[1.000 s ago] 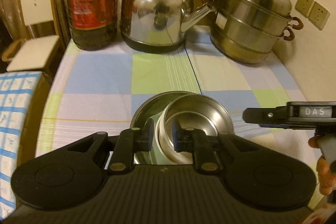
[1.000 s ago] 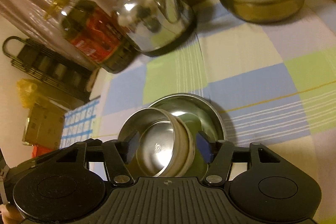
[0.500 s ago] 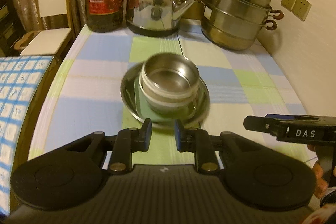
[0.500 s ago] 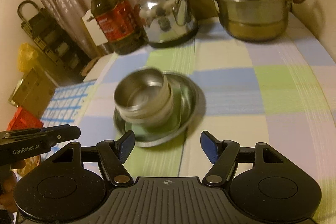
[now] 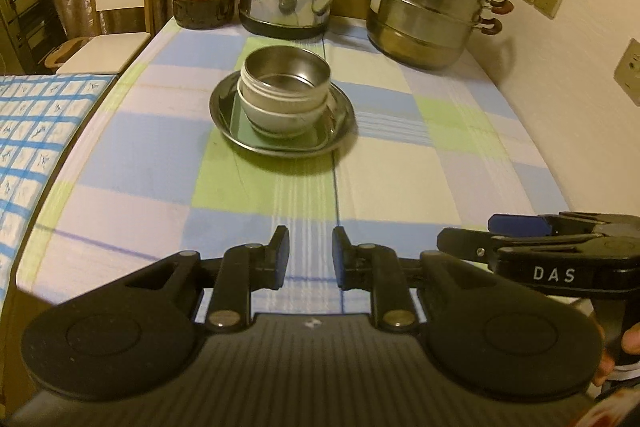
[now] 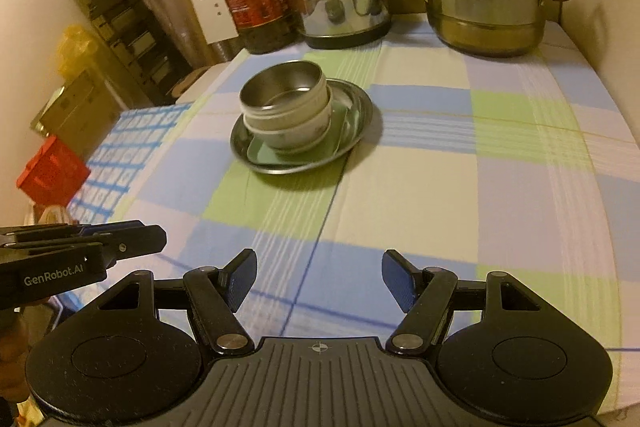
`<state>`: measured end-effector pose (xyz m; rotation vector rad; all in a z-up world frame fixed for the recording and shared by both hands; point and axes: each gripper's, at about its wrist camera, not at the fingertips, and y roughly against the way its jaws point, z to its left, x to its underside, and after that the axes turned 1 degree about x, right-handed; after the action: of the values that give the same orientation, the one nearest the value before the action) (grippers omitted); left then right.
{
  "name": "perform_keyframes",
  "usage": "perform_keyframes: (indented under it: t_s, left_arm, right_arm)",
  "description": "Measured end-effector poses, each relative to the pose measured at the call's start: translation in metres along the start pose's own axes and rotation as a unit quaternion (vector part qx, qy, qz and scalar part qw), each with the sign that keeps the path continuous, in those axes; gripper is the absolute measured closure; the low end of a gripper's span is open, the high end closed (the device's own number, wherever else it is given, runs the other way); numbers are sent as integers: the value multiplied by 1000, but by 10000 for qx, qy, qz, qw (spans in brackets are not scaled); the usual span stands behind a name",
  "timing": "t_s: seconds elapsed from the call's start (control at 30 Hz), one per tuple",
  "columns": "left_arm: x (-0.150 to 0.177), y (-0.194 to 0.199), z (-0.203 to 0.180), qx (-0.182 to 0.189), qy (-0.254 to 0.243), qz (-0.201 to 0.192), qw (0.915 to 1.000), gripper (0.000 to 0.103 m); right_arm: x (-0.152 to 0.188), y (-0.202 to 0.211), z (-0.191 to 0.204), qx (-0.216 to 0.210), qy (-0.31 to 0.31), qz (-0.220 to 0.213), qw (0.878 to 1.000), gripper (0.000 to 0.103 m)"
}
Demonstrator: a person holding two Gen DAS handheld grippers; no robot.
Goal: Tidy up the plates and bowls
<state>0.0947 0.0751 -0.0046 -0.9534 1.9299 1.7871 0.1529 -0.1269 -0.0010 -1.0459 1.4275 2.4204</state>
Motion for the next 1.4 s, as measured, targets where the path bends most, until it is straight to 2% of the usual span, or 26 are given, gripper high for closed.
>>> perform_keyframes:
  t_s: [0.43,1.4]
  left_arm:
    - [37,23,-32,85,-180,122,9997,83]
    - [40,24,-22,344,-344,242,9985,83]
  right_arm:
    - [36,30,-1,99,191,74,9997,34]
    - [42,28,16,304,67,164,9994,34]
